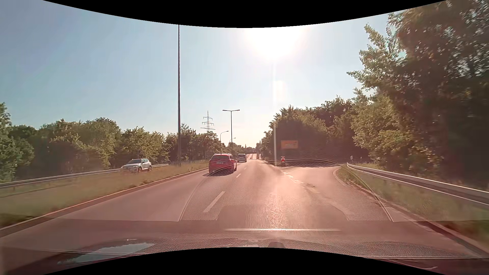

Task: Follow the waypoints while adhering to traffic rules and regulations

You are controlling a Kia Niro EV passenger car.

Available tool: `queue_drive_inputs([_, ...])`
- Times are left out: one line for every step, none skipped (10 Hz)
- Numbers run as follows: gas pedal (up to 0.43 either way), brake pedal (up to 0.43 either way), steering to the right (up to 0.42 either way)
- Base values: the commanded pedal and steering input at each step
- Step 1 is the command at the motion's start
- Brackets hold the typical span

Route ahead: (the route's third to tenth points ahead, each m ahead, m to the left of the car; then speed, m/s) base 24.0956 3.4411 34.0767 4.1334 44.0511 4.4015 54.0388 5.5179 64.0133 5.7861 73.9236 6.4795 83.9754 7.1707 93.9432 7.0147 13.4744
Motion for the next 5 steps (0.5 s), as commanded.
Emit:
queue_drive_inputs([0.110,0.006,-0.001])
queue_drive_inputs([0.118,0.006,-0.002])
queue_drive_inputs([0.130,0.006,-0.001])
queue_drive_inputs([0.130,0.000,-0.001])
queue_drive_inputs([0.130,0.006,-0.001])
